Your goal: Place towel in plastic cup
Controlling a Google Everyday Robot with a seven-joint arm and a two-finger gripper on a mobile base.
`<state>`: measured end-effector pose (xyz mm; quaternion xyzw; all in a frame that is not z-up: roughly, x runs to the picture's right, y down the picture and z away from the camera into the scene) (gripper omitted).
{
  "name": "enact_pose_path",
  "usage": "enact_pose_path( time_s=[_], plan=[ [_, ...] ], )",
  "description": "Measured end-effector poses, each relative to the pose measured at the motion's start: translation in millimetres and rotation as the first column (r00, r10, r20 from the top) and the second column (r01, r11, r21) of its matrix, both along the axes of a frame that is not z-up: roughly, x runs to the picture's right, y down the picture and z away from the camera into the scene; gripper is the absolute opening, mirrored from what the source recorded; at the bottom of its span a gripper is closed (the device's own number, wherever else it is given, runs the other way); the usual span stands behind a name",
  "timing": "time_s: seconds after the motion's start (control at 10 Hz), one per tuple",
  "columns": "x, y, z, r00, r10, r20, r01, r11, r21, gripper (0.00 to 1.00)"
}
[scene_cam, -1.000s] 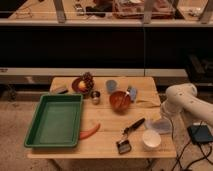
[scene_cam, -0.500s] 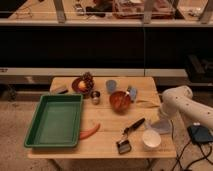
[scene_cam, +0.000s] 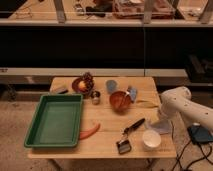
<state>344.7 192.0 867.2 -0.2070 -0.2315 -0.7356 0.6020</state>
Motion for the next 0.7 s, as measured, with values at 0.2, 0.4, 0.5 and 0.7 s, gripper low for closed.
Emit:
enact_pose_path(
  time_s=[0.2, 0.4, 0.5, 0.7],
  plan=[
    [1.0, 0.9, 1.0, 1.000, 0.002, -0.004, -0.002, 1.0000, -0.004, 0.70],
    [-2.2, 1.7, 0.8, 1.000, -0.003, -0.003, 0.003, 0.9999, -0.011, 0.49],
    [-2.5, 1.9, 0.3, 1.000, -0.009, -0.006, 0.008, 0.9999, -0.011, 0.41],
    [-4.3, -0.3, -1.1, 1.000, -0.016, -0.008, 0.016, 0.9998, -0.008, 0.18]
  ],
)
